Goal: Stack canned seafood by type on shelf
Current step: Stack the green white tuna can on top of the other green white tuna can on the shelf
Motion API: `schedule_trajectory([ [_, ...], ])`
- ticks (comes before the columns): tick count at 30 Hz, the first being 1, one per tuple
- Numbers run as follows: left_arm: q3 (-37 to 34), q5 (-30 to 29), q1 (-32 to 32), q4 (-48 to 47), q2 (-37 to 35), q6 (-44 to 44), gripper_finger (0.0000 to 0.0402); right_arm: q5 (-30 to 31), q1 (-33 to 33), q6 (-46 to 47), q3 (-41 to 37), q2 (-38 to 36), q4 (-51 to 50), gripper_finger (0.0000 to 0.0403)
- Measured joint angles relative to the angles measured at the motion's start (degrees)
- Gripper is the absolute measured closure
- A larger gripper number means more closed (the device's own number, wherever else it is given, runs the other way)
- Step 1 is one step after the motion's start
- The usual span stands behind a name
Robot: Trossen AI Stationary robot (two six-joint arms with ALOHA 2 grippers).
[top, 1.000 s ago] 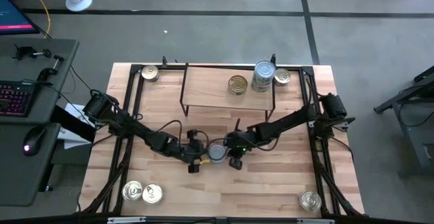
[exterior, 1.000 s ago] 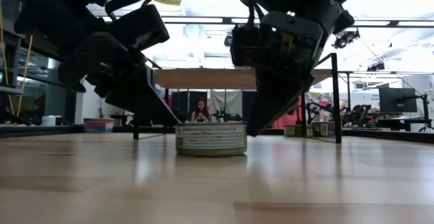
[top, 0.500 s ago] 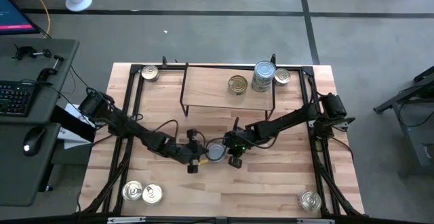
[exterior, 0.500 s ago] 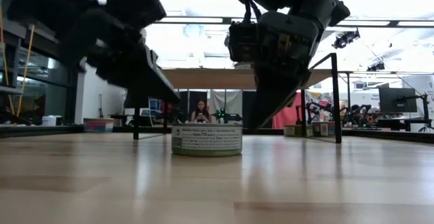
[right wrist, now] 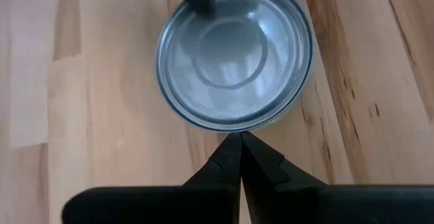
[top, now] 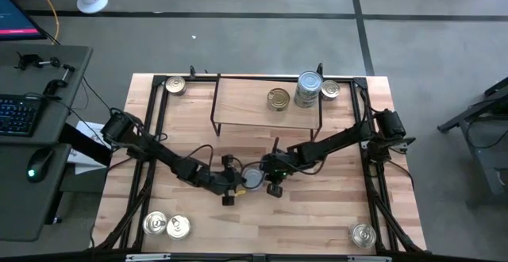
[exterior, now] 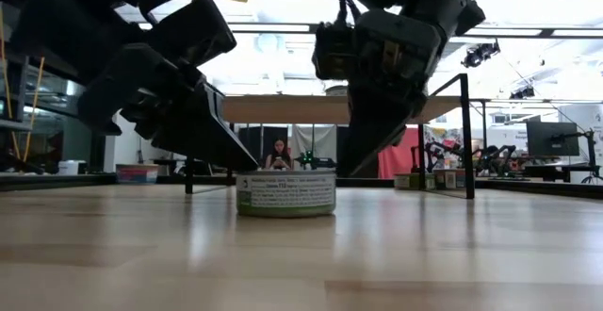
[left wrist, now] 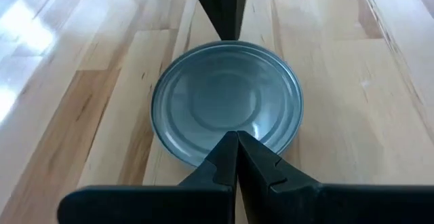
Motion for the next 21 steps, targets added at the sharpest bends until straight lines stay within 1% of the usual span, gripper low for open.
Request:
schedule_trajectory([
  [4, -0.02, 0.09, -0.58, -0.57, -0.04, 0.78, 0.0402, -0.14, 0.02, -1.42, 2.4, 0.0, -1.19, 0.0403],
  [9, -0.02, 0.3, -1.74, -1.51, -0.02, 0.78, 0.0402, -1.23, 0.04, -4.92, 7.77, -0.19, -2.89, 0.0403],
  [12, -0.54, 0.65, -2.15, -4.42, 0.66, 0.74, 0.0401, -1.53, 0.02, -7.26, 10.0, -0.19, -4.43, 0.0403],
  [14, -0.06, 0.51, -2.47, -4.78, 0.29, -0.31, 0.0401, -1.56, 0.02, -9.0, 11.45, 0.04, -4.16, 0.0403],
  [16, -0.07, 0.46, -2.75, -7.21, 0.17, -2.28, 0.0401, -1.61, 0.02, -10.42, 12.62, -0.13, -4.08, 0.0403],
  [21, -0.15, 0.44, -4.09, -8.8, 0.26, -4.27, 0.0401, -1.68, -0.4, -10.94, 14.67, 0.04, -6.04, 0.0403],
])
